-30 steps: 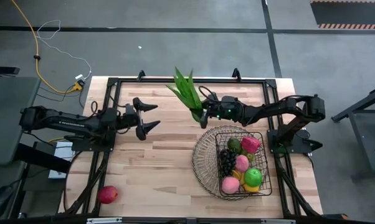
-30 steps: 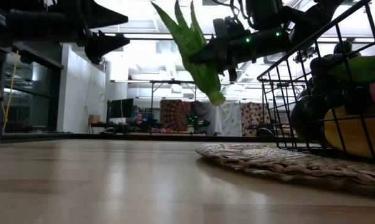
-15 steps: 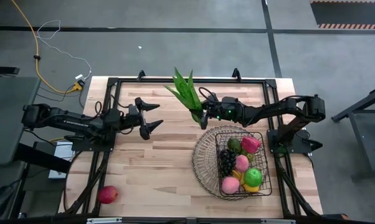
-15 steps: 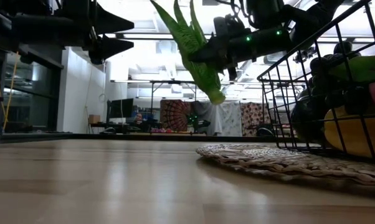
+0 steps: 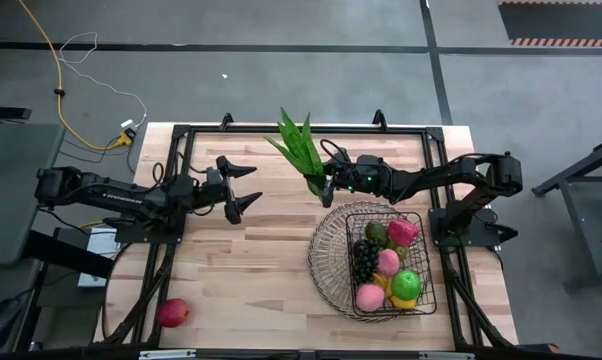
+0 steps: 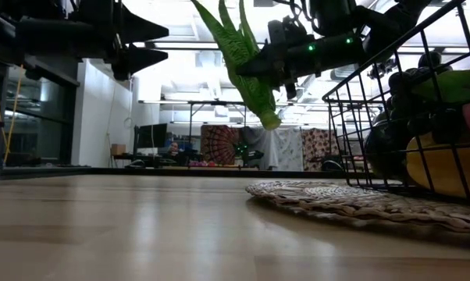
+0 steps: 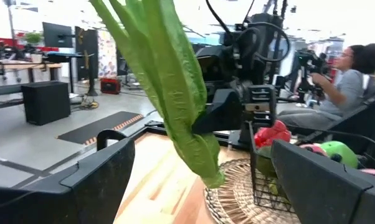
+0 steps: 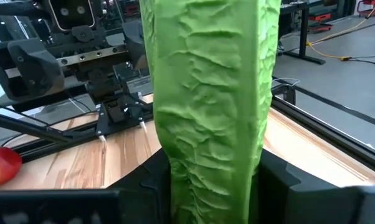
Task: Build produce basket
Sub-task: Put the lettuce into the wire basket
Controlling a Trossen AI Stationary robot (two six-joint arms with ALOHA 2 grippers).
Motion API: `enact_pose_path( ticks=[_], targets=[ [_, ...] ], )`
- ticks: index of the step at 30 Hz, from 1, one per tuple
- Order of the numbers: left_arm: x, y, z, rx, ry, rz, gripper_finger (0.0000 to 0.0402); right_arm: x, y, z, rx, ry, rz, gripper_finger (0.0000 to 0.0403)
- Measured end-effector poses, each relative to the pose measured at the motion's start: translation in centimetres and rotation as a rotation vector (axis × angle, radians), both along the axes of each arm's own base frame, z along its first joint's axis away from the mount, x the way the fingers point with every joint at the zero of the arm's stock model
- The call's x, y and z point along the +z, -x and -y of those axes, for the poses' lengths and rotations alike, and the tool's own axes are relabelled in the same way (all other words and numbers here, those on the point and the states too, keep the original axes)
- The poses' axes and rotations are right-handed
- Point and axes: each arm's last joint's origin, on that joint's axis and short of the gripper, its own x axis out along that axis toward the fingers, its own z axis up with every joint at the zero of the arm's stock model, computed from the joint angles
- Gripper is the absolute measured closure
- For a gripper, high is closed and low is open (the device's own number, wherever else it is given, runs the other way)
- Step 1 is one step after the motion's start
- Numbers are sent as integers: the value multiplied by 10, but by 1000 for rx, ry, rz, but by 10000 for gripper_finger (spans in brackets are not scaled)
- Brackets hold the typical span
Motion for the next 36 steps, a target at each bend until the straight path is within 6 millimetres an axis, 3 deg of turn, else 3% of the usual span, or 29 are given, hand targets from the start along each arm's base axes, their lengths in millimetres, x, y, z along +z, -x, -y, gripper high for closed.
enact_pose_path(
  ticks=[9,13,20,25,28,36],
  targets=[
    [0,-1,2,-59,-16,-5,39,2,0,-1,-1,-31,22,263],
    [0,-1,2,-58,-26,-9,39,31,9,-10,14,-69,51,263],
    [0,-1,2,-58,-25,-8,39,93,49,-60,-132,-70,-267,263],
    [0,-1,2,-59,-14,-4,39,120,83,-100,-283,-193,-472,263],
    [0,-1,2,-61,-1,2,39,124,103,-119,-354,-287,-535,263],
    [1,-1,2,-57,-23,0,39,111,139,-161,-448,-547,-626,263]
  ],
)
